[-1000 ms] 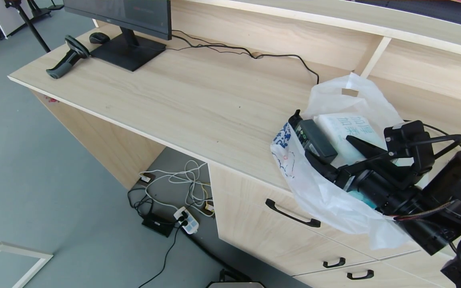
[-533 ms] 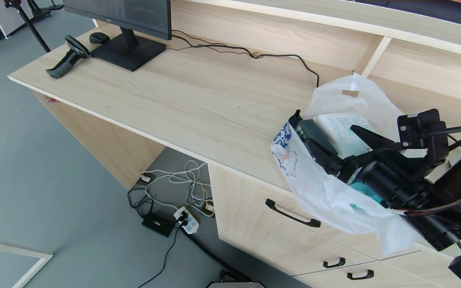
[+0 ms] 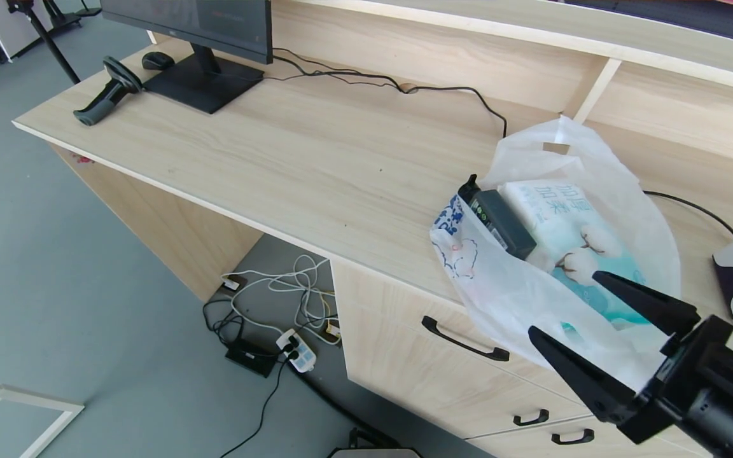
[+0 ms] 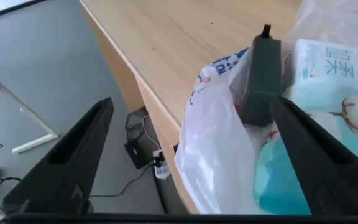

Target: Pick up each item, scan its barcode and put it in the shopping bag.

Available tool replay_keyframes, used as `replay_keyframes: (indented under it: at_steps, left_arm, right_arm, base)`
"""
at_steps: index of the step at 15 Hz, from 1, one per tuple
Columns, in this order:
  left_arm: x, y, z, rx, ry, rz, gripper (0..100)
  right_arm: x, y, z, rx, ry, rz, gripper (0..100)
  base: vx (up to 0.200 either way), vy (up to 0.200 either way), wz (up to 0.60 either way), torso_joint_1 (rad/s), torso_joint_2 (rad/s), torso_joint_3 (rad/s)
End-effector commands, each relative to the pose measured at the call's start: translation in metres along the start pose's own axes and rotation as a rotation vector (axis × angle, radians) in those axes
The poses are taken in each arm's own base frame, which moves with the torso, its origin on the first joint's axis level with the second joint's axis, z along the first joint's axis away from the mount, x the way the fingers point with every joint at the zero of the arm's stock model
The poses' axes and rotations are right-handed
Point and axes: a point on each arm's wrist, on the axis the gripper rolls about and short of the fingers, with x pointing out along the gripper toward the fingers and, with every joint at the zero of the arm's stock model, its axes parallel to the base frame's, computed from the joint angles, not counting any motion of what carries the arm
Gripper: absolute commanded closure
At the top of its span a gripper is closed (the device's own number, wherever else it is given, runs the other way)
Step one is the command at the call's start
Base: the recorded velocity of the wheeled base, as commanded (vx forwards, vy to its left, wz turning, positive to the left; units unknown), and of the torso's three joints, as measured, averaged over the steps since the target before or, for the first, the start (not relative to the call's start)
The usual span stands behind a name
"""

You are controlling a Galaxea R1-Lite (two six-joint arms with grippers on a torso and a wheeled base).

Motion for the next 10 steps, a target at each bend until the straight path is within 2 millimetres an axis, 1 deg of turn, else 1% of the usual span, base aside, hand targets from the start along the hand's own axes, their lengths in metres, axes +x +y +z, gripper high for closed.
replay_keyframes:
  at_steps: [1,2,4,5,6,7,9,10]
  left_arm:
    - [0.000,0.000,0.000,-0.002,0.001,0.000,0]
    - [0.000,0.000,0.000,-0.002,0.000,0.000,0]
    - [0.000,0.000,0.000,0.000,0.000,0.000,0]
    - [0.000,0.000,0.000,-0.002,0.000,0.000,0]
    - [0.000,0.000,0.000,-0.002,0.000,0.000,0]
    - [0.000,0.000,0.000,-0.002,0.003,0.000,0]
    - [0.000,0.000,0.000,-0.002,0.003,0.000,0]
    - [0.000,0.000,0.000,-0.002,0.001,0.000,0]
  right_arm:
    - [-0.038,0.001,-0.001,0.045,0.024,0.046,0]
    - [-0.047,0.001,-0.006,0.069,0.094,0.065,0]
    - [-0.072,0.001,-0.016,0.059,0.221,0.118,0]
    - [-0.079,0.000,-0.019,0.054,0.251,0.126,0]
    - [-0.102,-0.002,-0.028,0.043,0.325,0.135,0]
    - [-0.118,-0.004,-0.036,0.038,0.370,0.141,0]
    - [-0.149,-0.007,-0.052,0.034,0.431,0.166,0]
    - [-0.157,-0.007,-0.057,0.038,0.438,0.188,0]
  base:
    - [0.000,0.000,0.00,0.000,0.00,0.000]
    - [0.000,0.000,0.00,0.000,0.00,0.000]
    - [0.000,0.000,0.00,0.000,0.00,0.000]
    - [0.000,0.000,0.00,0.000,0.00,0.000]
    - [0.000,0.000,0.00,0.000,0.00,0.000]
    - [0.000,0.000,0.00,0.000,0.00,0.000]
    - [0.000,0.000,0.00,0.000,0.00,0.000]
    - [0.000,0.000,0.00,0.000,0.00,0.000]
